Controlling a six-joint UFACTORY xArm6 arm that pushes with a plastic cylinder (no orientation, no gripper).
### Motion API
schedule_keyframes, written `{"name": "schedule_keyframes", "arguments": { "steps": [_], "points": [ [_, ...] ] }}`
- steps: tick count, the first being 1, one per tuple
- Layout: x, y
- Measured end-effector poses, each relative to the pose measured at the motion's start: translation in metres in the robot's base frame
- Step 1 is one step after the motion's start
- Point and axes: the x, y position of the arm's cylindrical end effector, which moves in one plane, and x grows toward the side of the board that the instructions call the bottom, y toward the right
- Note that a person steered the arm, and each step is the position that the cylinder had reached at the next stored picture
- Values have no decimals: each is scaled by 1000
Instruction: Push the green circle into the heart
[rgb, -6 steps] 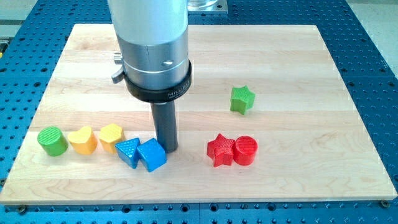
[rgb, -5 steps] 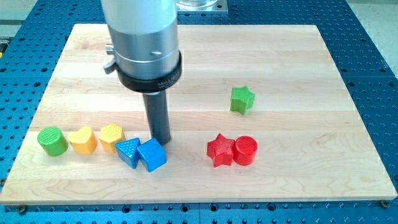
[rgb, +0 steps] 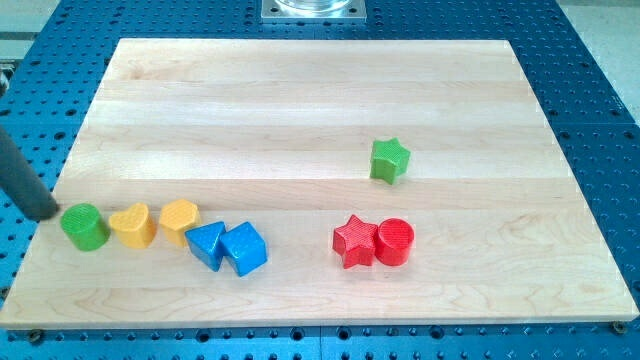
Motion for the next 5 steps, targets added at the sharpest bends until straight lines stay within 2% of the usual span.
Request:
{"name": "schedule_keyframes", "arguments": {
  "steps": [1, 3, 4, 5],
  "points": [
    [30, 0],
    [1, 68],
    [15, 30],
    [47, 37]
  ]
}}
